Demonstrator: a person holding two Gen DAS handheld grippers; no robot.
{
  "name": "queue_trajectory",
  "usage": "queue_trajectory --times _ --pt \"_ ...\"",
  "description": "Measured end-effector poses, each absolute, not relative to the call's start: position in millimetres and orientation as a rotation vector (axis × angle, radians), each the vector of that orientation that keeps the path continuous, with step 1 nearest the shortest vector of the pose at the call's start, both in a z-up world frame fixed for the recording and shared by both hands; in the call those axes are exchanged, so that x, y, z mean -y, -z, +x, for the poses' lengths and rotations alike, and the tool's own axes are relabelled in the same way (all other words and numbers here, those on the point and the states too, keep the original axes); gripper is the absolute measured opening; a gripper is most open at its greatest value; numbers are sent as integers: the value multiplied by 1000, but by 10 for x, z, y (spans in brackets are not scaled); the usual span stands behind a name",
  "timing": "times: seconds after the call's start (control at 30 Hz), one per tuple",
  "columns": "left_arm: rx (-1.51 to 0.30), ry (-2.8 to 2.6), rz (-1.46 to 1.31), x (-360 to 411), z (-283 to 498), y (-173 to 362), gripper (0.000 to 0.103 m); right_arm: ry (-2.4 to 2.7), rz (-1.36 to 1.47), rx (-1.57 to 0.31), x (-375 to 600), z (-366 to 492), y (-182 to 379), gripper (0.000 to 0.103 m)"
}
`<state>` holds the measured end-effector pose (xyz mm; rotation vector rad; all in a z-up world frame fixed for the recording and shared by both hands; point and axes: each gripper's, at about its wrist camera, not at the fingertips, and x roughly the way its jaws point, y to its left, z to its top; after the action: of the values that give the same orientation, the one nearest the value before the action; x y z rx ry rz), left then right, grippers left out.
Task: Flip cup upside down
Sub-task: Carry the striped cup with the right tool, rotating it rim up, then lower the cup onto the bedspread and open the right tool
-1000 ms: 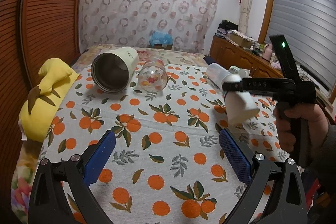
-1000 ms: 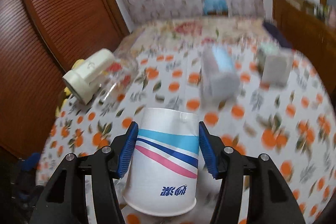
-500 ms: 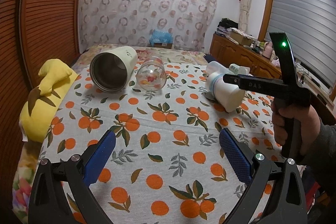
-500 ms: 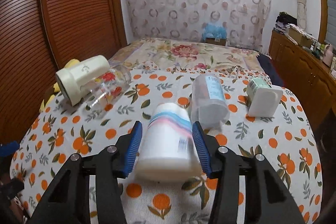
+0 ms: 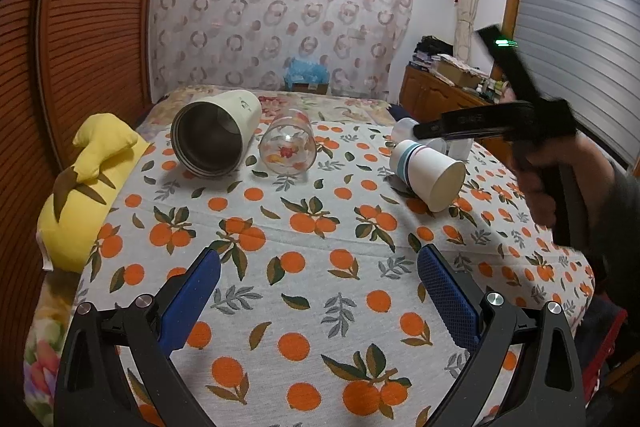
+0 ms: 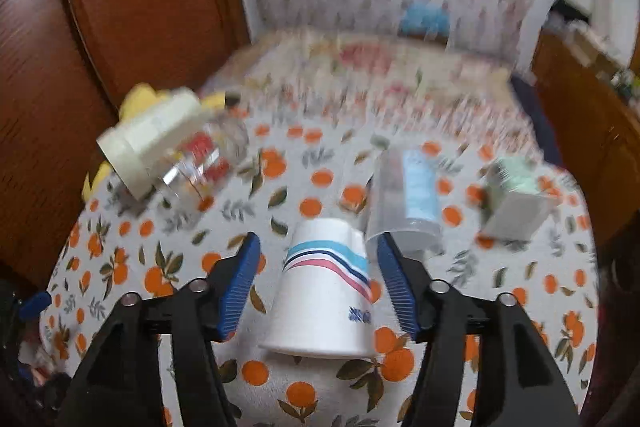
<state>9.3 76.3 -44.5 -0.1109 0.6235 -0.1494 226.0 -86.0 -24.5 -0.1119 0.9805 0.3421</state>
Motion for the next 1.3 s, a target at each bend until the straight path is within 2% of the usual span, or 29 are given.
queue_trajectory --times 0.3,0.37,0.43,0.57,0.8,1.3 --pt "-622 161 -90 -716 93 438 95 -279 -63 -1212 750 2656 627 65" --pt "-621 160 -89 -715 93 434 95 -268 -51 -1208 748 2674 647 64" --pt "-621 157 -89 -725 95 427 95 -282 -36 -1206 758 2667 648 57" --pt "-617 153 -93 -752 97 418 95 -340 -8 -1139 796 2534 516 56" --pt "-624 161 -91 -701 114 443 95 -393 -96 -835 792 1969 245 57" --pt "-624 167 -78 -620 126 449 95 -392 -74 -710 995 1425 268 59"
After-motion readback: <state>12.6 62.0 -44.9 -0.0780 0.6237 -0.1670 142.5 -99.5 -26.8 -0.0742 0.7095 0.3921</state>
